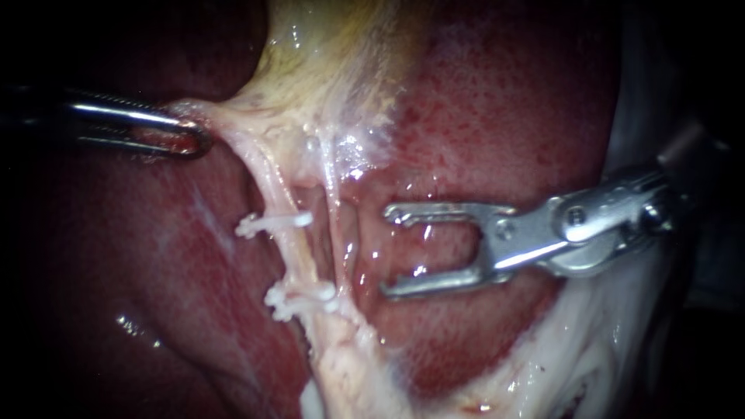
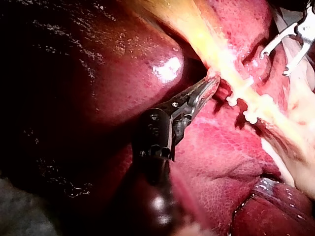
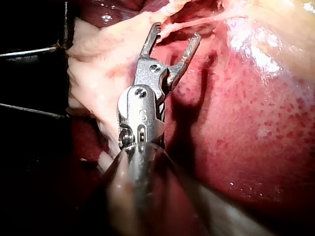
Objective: Going back third clip left tube
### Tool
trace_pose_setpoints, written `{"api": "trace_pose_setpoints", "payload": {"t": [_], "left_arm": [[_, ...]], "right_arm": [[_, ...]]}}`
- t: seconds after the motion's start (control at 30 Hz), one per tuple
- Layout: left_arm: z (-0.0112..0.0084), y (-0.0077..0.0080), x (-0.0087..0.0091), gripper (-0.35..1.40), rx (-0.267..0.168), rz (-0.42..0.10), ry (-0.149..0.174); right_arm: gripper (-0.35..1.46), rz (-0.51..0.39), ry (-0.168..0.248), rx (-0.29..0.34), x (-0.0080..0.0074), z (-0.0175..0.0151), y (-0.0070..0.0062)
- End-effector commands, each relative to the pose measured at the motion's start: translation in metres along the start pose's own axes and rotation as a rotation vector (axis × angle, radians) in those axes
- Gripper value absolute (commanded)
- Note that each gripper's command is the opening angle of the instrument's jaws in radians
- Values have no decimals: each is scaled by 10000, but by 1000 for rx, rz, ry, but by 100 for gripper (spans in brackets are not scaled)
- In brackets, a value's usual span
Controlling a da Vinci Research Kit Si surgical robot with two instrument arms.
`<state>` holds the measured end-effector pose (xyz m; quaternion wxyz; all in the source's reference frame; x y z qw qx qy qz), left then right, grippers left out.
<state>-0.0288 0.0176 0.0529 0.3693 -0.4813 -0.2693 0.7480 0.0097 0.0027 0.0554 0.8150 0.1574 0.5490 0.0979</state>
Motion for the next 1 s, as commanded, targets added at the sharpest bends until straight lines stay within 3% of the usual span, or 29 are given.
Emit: {"api": "trace_pose_setpoints", "payload": {"t": [0.03, 0.1, 0.3, 0.7, 1.0], "left_arm": [[0, 0, 0, -35, 0, 0, 0], [1, 0, 0, -35, 0, 0, 0], [7, -4, -3, -35, 3, 2, 4], [59, -40, -46, -35, 16, 0, -66], [60, -39, -45, -35, 14, -7, -69]], "right_arm": [[49, -9, -18, 2, 0, -6, 1], [49, -26, -42, 8, 1, -18, 4], [49, -44, -38, 29, 0, -33, 5], [49, -46, -36, 37, -2, -36, 4], [49, -46, -34, 44, -2, -38, 3]]}}
